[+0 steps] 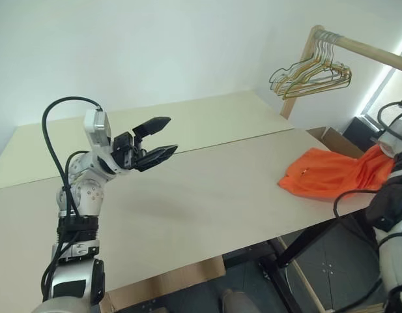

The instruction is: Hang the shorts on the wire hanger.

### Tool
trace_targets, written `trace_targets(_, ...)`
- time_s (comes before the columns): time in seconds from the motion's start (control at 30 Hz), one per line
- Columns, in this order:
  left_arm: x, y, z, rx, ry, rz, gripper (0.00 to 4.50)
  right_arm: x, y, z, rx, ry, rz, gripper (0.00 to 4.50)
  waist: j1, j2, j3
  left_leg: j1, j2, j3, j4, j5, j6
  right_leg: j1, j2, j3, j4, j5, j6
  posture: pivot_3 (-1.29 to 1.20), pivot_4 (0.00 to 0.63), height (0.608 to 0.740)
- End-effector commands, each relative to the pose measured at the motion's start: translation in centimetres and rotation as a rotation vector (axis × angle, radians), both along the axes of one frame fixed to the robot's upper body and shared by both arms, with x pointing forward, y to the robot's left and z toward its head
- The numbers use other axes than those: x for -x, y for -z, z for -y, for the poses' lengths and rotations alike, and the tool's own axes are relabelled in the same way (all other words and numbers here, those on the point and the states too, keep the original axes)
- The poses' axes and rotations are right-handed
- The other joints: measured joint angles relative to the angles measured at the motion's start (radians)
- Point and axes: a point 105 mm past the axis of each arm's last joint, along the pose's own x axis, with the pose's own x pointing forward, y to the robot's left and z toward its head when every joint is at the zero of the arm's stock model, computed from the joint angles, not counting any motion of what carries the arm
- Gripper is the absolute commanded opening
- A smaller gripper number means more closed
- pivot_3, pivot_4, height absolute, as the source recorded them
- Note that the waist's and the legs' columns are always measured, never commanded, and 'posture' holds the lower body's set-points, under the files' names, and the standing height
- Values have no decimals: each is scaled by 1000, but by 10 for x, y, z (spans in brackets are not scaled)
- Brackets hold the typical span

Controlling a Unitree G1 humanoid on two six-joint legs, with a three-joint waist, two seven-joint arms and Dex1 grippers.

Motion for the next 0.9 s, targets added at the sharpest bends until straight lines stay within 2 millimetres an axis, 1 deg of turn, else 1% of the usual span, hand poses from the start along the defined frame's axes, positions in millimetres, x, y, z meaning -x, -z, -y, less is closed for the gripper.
trace_targets(0.03,6,-14,0,17,5,63,4500,7,-53,-5,275,73,55,4439,0,1,0,0,0,0,0,0,0,0,0,0,0,0,0,-115,0,740)
trace_targets(0.1,5,-14,0,14,-1,65,4500,4,-67,-14,382,56,71,4439,-1,1,0,0,0,0,0,0,0,-1,0,1,0,0,0,-113,0,740)
trace_targets(0.17,6,-15,0,20,5,66,4500,2,-79,-24,461,27,130,4439,-1,1,0,0,0,0,0,0,0,-1,0,1,1,0,0,-112,0,740)
trace_targets(0.23,8,-17,0,26,11,70,4500,2,-93,-35,589,15,162,4439,-1,1,0,4,0,-1,0,0,0,-1,0,0,1,0,0,-105,0,740)
trace_targets(0.3,8,-17,0,28,11,71,4500,1,-102,-47,698,-6,177,4439,0,1,0,5,0,0,0,0,0,0,0,1,0,0,0,-100,0,740)
trace_targets(0.33,8,-18,0,28,10,71,4500,0,-105,-52,742,-18,180,4439,1,1,0,5,0,0,0,0,0,0,0,1,0,0,0,-96,0,740)
trace_targets(0.4,9,-18,-2,28,0,72,4500,-10,-105,-67,823,-112,167,4439,1,1,0,5,0,0,0,0,0,0,0,1,0,0,1,-90,0,740)
trace_targets(0.43,9,-18,-5,26,-11,72,4500,-21,-99,-80,816,-233,179,4439,1,1,0,5,0,0,0,0,0,0,0,1,0,0,1,-84,0,740)
trace_targets(0.47,9,-17,-6,25,-18,71,4500,-29,-95,-89,806,-317,189,4439,1,1,0,6,0,0,0,0,0,0,0,1,0,0,1,-82,0,740)
trace_targets(0.5,9,-16,-10,15,-40,67,4500,-37,-90,-104,808,-421,199,4439,-1,0,0,7,0,0,0,0,0,0,0,1,0,0,1,-71,0,740)
trace_targets(0.6,9,-12,-21,-12,-89,54,4500,-53,-77,-138,840,-624,177,4439,-4,0,1,10,1,1,-1,0,0,1,1,3,1,0,1,-65,0,740)
trace_targets(0.67,10,-6,-34,-45,-159,33,4500,-65,-60,-169,777,-830,176,4439,-2,0,1,11,1,1,-1,0,0,1,1,4,2,0,1,-42,0,740)
trace_targets(0.77,12,1,-51,-88,-244,8,4500,-70,-38,-205,673,-1080,186,4439,4,0,1,11,1,1,-1,0,0,1,1,4,2,0,1,-19,0,740)
trace_targets(0.83,17,6,-61,-112,-294,-14,4500,-67,-28,-222,638,-1200,197,4439,22,-1,1,11,1,0,-1,0,0,1,1,3,2,0,1,17,0,740)
trace_targets(0.9,18,18,-70,-167,-382,-80,4500,-62,-17,-239,623,-1338,181,4439,48,-2,2,10,2,0,-1,0,0,1,1,2,1,0,1,69,0,740)
